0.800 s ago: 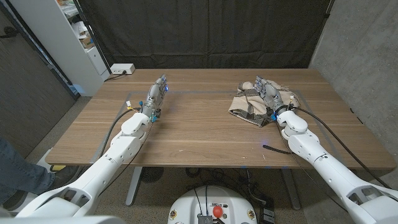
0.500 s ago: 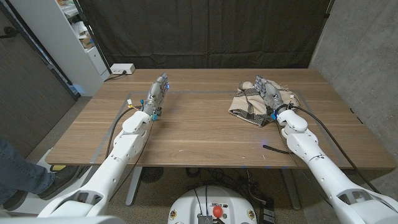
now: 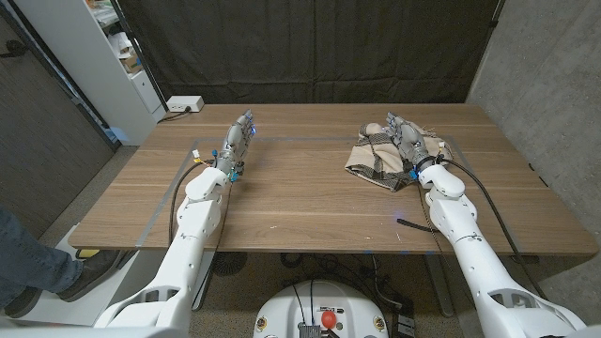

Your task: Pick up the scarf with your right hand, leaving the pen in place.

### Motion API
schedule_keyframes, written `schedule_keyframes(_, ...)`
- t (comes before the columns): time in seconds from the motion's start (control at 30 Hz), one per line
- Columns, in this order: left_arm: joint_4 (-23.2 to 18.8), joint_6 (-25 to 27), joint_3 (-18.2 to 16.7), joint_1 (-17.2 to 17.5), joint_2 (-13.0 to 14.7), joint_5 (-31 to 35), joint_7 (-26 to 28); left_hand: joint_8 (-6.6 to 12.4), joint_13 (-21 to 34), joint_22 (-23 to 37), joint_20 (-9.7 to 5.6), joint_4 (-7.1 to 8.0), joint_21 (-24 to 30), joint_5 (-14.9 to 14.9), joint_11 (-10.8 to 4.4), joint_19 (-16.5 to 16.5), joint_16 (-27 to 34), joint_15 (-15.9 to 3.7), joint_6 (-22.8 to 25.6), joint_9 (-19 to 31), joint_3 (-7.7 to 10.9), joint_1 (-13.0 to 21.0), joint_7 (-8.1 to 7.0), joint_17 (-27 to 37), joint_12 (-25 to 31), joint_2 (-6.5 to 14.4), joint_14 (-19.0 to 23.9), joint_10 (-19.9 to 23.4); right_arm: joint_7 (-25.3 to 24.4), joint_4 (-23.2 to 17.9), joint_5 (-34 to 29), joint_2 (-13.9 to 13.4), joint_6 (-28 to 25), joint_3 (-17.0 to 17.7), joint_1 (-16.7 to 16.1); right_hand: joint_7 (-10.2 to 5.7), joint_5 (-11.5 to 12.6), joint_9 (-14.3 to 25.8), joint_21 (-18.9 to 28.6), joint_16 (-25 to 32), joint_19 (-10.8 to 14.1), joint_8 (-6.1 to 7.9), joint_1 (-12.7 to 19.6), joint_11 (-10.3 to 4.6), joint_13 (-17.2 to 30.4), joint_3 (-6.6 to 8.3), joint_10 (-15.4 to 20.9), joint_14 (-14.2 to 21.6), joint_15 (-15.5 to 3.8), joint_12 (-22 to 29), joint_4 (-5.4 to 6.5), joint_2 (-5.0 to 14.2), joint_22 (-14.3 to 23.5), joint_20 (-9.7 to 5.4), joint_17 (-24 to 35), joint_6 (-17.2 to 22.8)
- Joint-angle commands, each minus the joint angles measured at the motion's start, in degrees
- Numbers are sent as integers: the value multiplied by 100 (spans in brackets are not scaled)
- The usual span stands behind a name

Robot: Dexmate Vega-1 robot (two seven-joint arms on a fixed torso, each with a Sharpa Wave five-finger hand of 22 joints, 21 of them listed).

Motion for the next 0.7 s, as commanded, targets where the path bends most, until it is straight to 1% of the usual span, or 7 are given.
schedule_keyframes(0.03, 45, 121, -571, -104, -478, 911, -630, 39, 25, 20, 17, -24, 9, 11, 5, -446, 25, -2, 21, 8, 9, 74, 0, 30, 26, 2, -300, -28, 358, -175, -591, 692, -2, 744, 2, -7, -24, 19, 27, 28, 46, 45, 72, 0, 16, 7, 53, 8, 24, 43, -33, 3, 17, 14, 14, 36)
schedule_keyframes(0.33, 57, 106, -744, -147, -613, 1037, -752, 37, 26, 20, 28, -32, 10, 5, 0, -454, 29, 4, 30, 8, 7, 77, -6, 31, 28, 5, -294, -18, 402, -325, -825, 815, 42, 867, -26, -25, -48, 17, 26, 33, 45, 48, 78, -9, 16, -4, 58, 9, 10, 45, -38, 4, 17, 8, 8, 48)
schedule_keyframes(0.4, 117, 86, -789, -189, -646, 988, -830, 38, 26, 21, 35, -34, 9, 4, 3, -459, 30, 4, 35, 8, 6, 78, 2, 31, 28, 6, -291, -15, 403, -356, -870, 834, 54, 883, -36, -24, -54, 17, 24, 33, 42, 50, 82, -8, 16, -7, 58, 8, 10, 45, -42, 1, 17, 8, 6, 52)
schedule_keyframes(0.5, 76, 67, -782, -194, -657, 1074, -838, 40, 26, 21, 18, -40, 13, 0, 39, -459, 31, 12, 49, 8, 4, 80, 14, 31, 26, 9, -288, -17, 392, -402, -943, 855, 69, 901, -50, -23, -62, 16, 22, 34, 37, 51, 86, -10, 16, -11, 60, 10, 4, 45, -45, 0, 18, 8, 3, 56)
schedule_keyframes(0.7, 35, 86, -812, -196, -674, 1120, -895, 38, 26, 22, 16, -46, 15, -5, 43, -458, 31, 23, 56, 8, 1, 82, 22, 32, 26, 12, -289, -13, 362, -499, -1074, 884, 83, 917, -86, -34, -75, 16, 18, 35, 26, 51, 96, -12, 17, -19, 55, 11, -4, 43, -54, -7, 18, 9, -3, 59)
